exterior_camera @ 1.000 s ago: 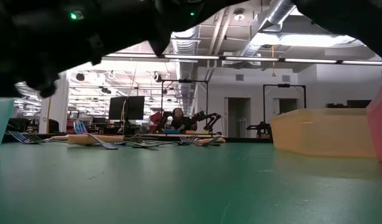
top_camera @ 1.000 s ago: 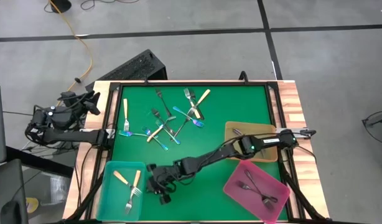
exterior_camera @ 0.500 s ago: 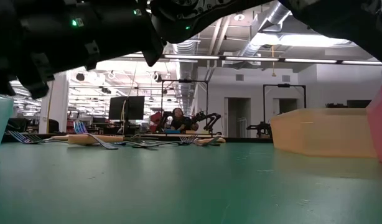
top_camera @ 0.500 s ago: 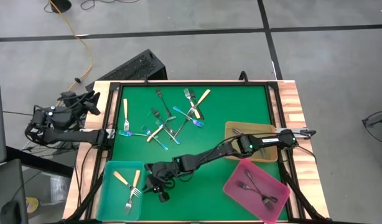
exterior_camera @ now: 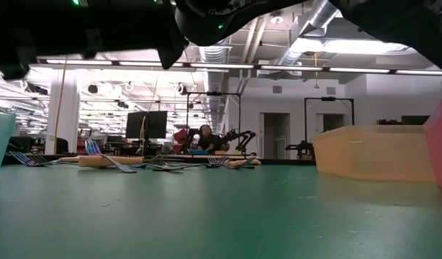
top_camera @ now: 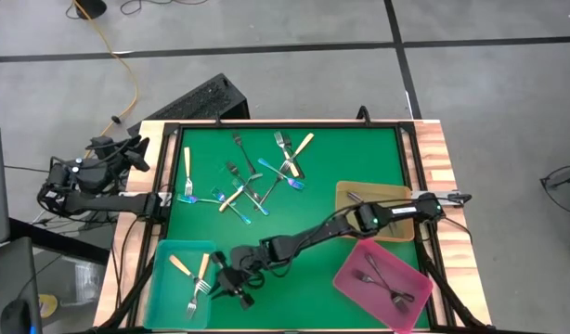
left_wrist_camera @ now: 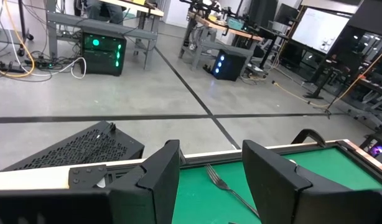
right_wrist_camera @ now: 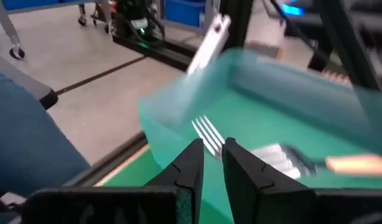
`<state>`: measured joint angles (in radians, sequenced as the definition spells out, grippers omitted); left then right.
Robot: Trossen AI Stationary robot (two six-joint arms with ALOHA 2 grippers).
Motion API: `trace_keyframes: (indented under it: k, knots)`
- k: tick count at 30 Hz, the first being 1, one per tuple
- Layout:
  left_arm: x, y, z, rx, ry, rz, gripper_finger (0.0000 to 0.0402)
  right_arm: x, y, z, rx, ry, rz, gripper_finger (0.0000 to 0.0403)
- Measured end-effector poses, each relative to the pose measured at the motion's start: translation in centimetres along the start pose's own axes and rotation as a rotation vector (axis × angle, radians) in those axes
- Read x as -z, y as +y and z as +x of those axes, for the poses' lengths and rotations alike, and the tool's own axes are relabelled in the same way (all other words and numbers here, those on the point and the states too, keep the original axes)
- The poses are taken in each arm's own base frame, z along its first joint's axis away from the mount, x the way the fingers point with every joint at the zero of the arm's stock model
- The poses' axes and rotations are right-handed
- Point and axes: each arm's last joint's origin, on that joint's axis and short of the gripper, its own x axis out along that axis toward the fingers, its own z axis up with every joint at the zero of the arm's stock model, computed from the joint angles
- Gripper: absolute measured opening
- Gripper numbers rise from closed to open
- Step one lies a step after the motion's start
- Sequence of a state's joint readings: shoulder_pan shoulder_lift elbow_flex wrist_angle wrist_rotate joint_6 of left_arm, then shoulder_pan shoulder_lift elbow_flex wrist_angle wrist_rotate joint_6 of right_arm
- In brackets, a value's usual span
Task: Sort silverware by color (type)
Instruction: Put the yellow fork into the blue bin
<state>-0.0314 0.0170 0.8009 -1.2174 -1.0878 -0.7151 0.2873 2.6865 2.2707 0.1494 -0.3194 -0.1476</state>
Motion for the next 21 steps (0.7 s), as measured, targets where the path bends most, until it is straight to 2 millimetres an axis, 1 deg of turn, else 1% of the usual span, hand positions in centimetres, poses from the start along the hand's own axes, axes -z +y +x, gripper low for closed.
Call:
trace_keyframes:
  k: [4,12,15,21]
  knots:
    - [0.00,0.00,0.00,0.000,0.000,0.000,0.0158,0.56,-0.57,-0.24,-0.017,0.044,0.035,0.0081]
    - [0.00,0.00,0.00,0.000,0.000,0.000,0.0158,0.78,-0.60,-0.28,-0.035,0.062,0.070,0.0081]
    - [0.00,0.00,0.00,0.000,0.000,0.000,0.0158,0.81,-0.71,-0.29,-0.003,0.067,0.069,0.0081]
    - [0.00,0.00,0.00,0.000,0.000,0.000,0.0158,0.74,-0.74,-0.29,0.003,0.060,0.027,0.0081]
